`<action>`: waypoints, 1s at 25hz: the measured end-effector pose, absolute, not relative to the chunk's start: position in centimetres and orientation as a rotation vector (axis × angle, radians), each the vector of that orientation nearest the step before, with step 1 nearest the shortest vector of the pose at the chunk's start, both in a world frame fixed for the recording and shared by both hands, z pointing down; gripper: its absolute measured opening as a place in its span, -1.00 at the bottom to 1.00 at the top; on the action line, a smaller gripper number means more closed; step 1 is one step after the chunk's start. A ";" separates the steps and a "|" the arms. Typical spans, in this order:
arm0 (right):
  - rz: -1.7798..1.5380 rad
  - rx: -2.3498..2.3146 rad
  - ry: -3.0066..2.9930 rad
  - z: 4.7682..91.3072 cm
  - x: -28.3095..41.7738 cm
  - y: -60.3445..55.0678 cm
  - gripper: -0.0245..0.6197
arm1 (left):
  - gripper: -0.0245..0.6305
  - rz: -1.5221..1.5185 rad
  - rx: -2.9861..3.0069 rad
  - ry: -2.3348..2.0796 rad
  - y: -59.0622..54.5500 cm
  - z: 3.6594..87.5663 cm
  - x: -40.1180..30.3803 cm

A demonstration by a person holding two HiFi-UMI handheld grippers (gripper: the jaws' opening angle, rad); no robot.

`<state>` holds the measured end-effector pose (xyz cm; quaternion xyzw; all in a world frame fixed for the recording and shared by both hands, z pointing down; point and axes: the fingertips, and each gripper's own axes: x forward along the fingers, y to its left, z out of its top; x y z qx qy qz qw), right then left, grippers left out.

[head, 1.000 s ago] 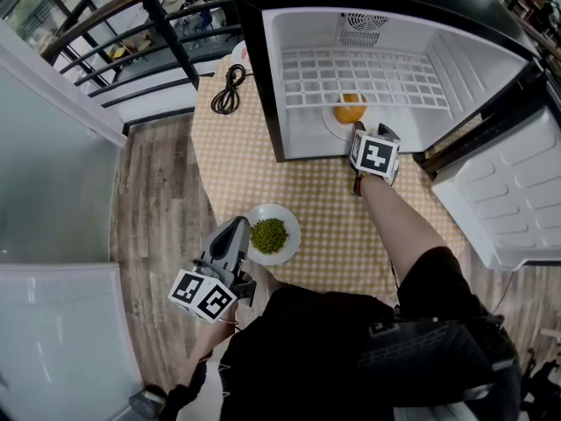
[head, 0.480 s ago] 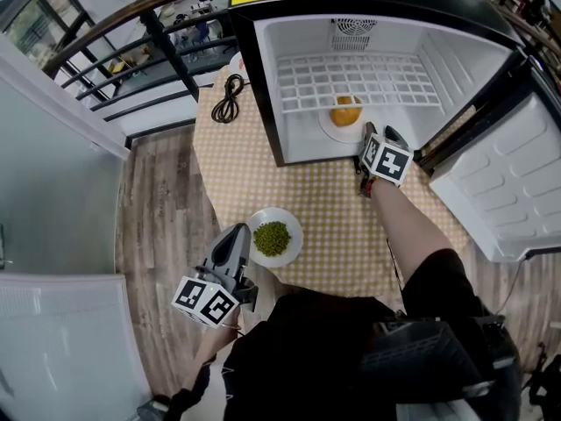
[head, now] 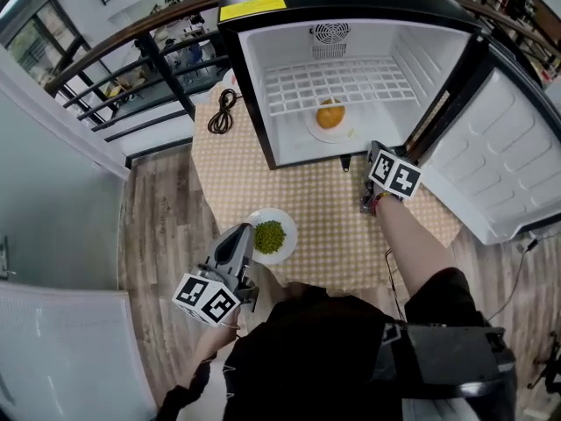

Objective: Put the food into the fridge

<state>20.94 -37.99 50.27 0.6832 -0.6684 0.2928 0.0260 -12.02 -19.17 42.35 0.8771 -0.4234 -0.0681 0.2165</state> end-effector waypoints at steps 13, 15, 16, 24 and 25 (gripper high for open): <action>1.044 1.905 -2.593 39.4 15.6 -22.1 -0.87 | -0.89 -0.254 2.558 -1.022 -13.8 37.2 -8.8; 1.065 1.923 -2.621 38.8 15.3 -19.2 -0.87 | -0.89 -0.251 2.589 -0.963 -12.3 36.8 -7.4; 1.078 1.930 -2.630 38.7 15.3 -17.9 -0.87 | -0.89 -0.250 2.602 -0.936 -11.6 36.6 -6.8; 1.079 1.861 -2.669 38.0 14.5 -10.5 -0.87 | -0.89 -0.254 2.664 -0.822 -7.9 35.6 -3.4; 1.080 1.868 -2.676 37.8 14.8 -10.1 -0.87 | -0.89 -0.253 2.665 -0.818 -7.7 35.6 -3.1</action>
